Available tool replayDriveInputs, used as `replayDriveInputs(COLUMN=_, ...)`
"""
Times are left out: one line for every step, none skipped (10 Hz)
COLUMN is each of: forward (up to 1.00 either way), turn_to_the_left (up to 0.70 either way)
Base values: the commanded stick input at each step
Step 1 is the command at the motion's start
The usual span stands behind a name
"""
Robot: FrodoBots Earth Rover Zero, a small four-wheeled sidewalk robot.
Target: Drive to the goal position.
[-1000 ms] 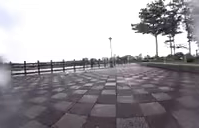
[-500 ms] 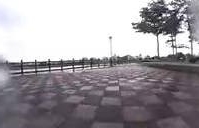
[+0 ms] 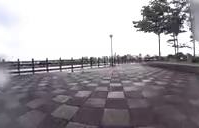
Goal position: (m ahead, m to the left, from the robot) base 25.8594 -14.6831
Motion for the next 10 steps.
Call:
replayDriveInputs(forward=1.00, turn_to_the_left=-0.02)
replayDriveInputs(forward=1.00, turn_to_the_left=-0.19)
replayDriveInputs(forward=1.00, turn_to_the_left=-0.26)
replayDriveInputs(forward=1.00, turn_to_the_left=-0.27)
replayDriveInputs(forward=1.00, turn_to_the_left=-0.22)
replayDriveInputs(forward=1.00, turn_to_the_left=-0.14)
replayDriveInputs(forward=1.00, turn_to_the_left=-0.05)
replayDriveInputs(forward=1.00, turn_to_the_left=0.00)
replayDriveInputs(forward=1.00, turn_to_the_left=0.00)
replayDriveInputs(forward=1.00, turn_to_the_left=0.00)
